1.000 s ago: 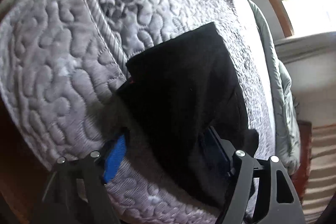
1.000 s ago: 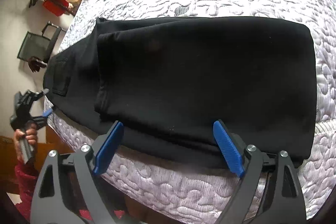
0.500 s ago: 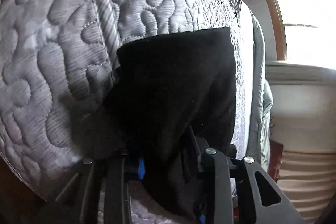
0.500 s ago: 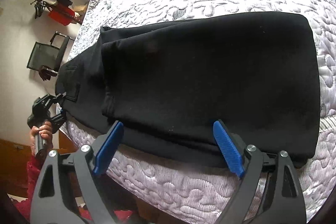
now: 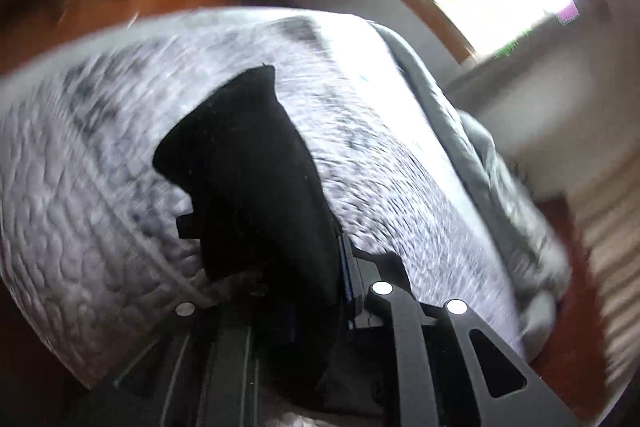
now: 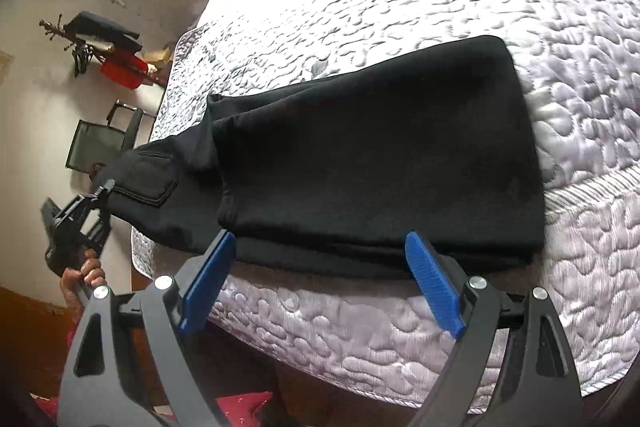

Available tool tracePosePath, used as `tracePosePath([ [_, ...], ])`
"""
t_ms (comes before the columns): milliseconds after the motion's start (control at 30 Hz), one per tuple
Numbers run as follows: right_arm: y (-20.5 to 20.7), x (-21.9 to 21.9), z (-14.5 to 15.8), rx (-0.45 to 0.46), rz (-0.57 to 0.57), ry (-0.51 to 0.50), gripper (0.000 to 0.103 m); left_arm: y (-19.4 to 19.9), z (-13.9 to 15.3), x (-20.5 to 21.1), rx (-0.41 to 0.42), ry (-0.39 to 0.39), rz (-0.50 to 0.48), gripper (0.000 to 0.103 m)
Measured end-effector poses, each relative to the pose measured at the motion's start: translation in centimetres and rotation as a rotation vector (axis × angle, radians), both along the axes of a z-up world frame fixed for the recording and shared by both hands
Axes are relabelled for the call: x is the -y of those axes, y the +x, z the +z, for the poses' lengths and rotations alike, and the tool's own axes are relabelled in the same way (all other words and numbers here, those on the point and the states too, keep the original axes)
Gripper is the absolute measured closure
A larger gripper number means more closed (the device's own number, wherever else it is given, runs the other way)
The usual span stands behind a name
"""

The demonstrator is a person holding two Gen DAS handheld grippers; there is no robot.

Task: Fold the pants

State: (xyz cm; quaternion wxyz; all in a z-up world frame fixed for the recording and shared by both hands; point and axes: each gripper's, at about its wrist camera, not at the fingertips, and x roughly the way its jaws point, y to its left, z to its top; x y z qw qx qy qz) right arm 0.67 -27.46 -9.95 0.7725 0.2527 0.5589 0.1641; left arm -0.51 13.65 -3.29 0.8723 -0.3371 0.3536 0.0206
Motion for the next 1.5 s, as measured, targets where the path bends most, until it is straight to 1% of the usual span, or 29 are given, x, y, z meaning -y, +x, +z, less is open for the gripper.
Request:
tracePosePath([
  [67, -0.1, 0.3, -0.3, -0.003, -0.011, 0.015, 0.017, 0.1, 1.4, 2.9, 0.029, 0.096, -0.082, 0.086],
  [133, -0.2, 0.5, -0.6, -0.006, -0.016, 0.023, 0.017, 0.3, 2.2, 5.6, 0.043, 0.164, -0.162, 0.086],
  [200, -0.1, 0.2, -0.7, -0.009, -0.019, 0.022, 0.017, 0.5, 2.7, 7.9, 0.052, 0.209, -0.23, 0.087],
  [267, -0.2, 0.3, -0.9, -0.012, -0.024, 0.029, 0.017, 0.4, 2.6, 10.2, 0.054, 0.244, -0.294, 0.087],
  [367, -0.2, 0.7, -1.5, -0.019, -0.036, 0.032, 0.017, 0.4, 2.1, 12.4, 0.041, 0.268, -0.353, 0.087],
  [400, -0.2, 0.9, -1.7, -0.025, -0.044, 0.032, 0.017, 0.0, 1.6, 13.3, 0.033, 0.281, -0.381, 0.087],
  [533, -0.3, 1.6, -2.1, -0.033, -0.064, 0.062, 0.017, 0.3, 0.2, 16.5, 0.001, 0.331, -0.47, 0.086],
  [667, -0.2, 1.8, -1.9, -0.026, -0.065, 0.051, 0.017, 0.5, -1.9, 19.3, -0.054, 0.368, -0.549, 0.082],
  [700, -0.1, 1.8, -1.9, -0.025, -0.064, 0.048, 0.016, 0.4, -2.6, 20.0, -0.074, 0.377, -0.575, 0.078],
  [733, 0.0, 1.8, -1.8, -0.026, -0.065, 0.045, 0.016, 0.4, -3.0, 20.3, -0.09, 0.376, -0.598, 0.07],
  [800, 0.1, 2.1, -1.8, -0.03, -0.068, 0.045, 0.016, 0.2, -3.6, 21.2, -0.123, 0.326, -0.666, 0.06],
  [833, 0.2, 2.1, -1.9, -0.034, -0.069, 0.045, 0.016, -0.1, -3.6, 21.4, -0.128, 0.297, -0.687, 0.056],
  [867, 0.3, 2.0, -1.9, -0.036, -0.068, 0.044, 0.016, -0.4, -3.4, 21.3, -0.123, 0.27, -0.702, 0.055],
  [900, 0.3, 2.0, -1.9, -0.038, -0.067, 0.043, 0.016, -0.7, -3.3, 21.3, -0.116, 0.25, -0.711, 0.054],
  [933, 0.4, 1.9, -2.0, -0.039, -0.065, 0.041, 0.016, -0.9, -2.9, 20.8, -0.112, 0.223, -0.713, 0.051],
  [1000, 0.5, 1.7, -2.0, -0.043, -0.064, 0.035, 0.016, -1.1, -2.1, 19.5, -0.102, 0.199, -0.675, 0.046],
  [1033, 0.5, 1.6, -1.9, -0.043, -0.065, 0.031, 0.016, -1.1, -1.7, 18.7, -0.098, 0.198, -0.648, 0.045],
  [1100, 0.6, 1.2, -1.5, -0.032, -0.058, 0.01, 0.016, -0.9, -1.4, 16.8, -0.105, 0.234, -0.572, 0.044],
  [1133, 0.8, 0.9, -1.5, -0.03, -0.056, 0.004, 0.016, -0.6, -1.5, 16.2, -0.117, 0.25, -0.544, 0.044],
  [1167, 0.9, 0.7, -1.5, -0.029, -0.054, 0.002, 0.015, -0.4, -1.8, 15.4, -0.132, 0.249, -0.52, 0.044],
  [1200, 1.0, 0.6, -1.6, -0.031, -0.054, 0.002, 0.015, 0.1, -2.4, 14.5, -0.17, 0.248, -0.483, 0.044],
  [1233, 1.2, 0.4, -1.9, -0.041, -0.055, -0.011, 0.015, 0.6, -3.3, 14.2, -0.219, 0.272, -0.455, 0.044],
  [1267, 1.4, 0.2, -2.3, -0.057, -0.055, -0.03, 0.015, 0.9, -4.0, 14.1, -0.255, 0.296, -0.448, 0.044],
  [1333, 1.9, -0.4, -3.1, -0.084, -0.033, -0.063, 0.014, 1.5, -6.0, 15.0, -0.299, 0.372, -0.475, 0.043],
  [1367, 2.1, -0.8, -3.2, -0.088, -0.022, -0.086, 0.014, 1.4, -6.3, 15.5, -0.301, 0.41, -0.487, 0.041],
  [1400, 2.2, -1.2, -2.9, -0.091, -0.015, -0.111, 0.014, 1.2, -6.5, 16.5, -0.291, 0.466, -0.505, 0.036],
  [1433, 2.3, -1.6, -2.5, -0.092, -0.008, -0.129, 0.014, 1.0, -6.4, 17.3, -0.281, 0.511, -0.515, 0.036],
  [1467, 2.3, -1.9, -1.9, -0.084, 0.0, -0.143, 0.014, 0.8, -6.2, 17.6, -0.275, 0.529, -0.516, 0.036],
  [1500, 2.3, -2.3, -1.1, -0.066, 0.008, -0.146, 0.014, 0.5, -5.7, 17.7, -0.26, 0.52, -0.52, 0.036],
])
